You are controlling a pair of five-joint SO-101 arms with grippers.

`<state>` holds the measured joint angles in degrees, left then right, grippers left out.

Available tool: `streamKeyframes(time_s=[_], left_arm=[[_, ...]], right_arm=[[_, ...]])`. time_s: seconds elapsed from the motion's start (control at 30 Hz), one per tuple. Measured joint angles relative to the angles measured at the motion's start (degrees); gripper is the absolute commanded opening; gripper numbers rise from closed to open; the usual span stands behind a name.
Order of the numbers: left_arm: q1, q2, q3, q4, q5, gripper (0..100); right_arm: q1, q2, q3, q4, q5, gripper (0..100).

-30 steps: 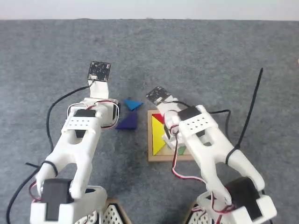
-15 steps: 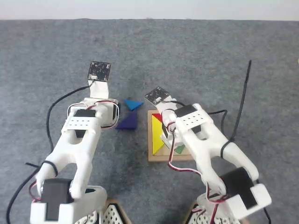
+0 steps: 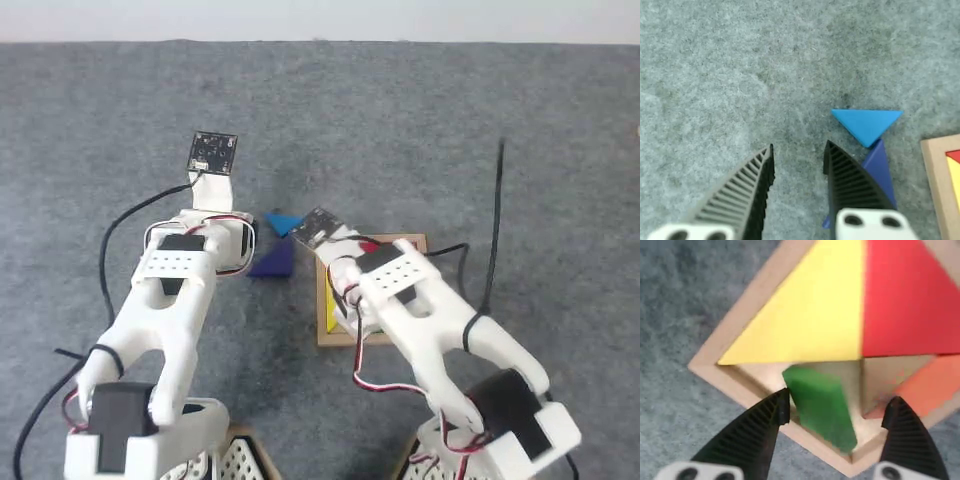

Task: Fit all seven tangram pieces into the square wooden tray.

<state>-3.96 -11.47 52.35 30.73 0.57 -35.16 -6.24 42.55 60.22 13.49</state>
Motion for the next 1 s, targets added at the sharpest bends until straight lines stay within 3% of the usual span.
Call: streamKeyframes(time_s=[0.27, 0.43, 0.73, 1.0], left_arm=[[0.0, 0.0, 0.0, 0.0, 0.0, 16], [0.0, 0.0, 0.0, 0.0, 0.0, 16], [0.0, 0.0, 0.0, 0.0, 0.0, 16], [0.0, 0.0, 0.0, 0.0, 0.0, 16]], right_arm=[[-0.4, 0.0, 0.0, 0.0, -0.1, 29.6], [3.4, -0.3, -0.1, -0.9, -1.0, 29.6], [4.9, -12.1, 6.5, -3.1, -2.4, 29.6], [5.8, -13.1, 7.6, -4.1, -2.4, 29.6]])
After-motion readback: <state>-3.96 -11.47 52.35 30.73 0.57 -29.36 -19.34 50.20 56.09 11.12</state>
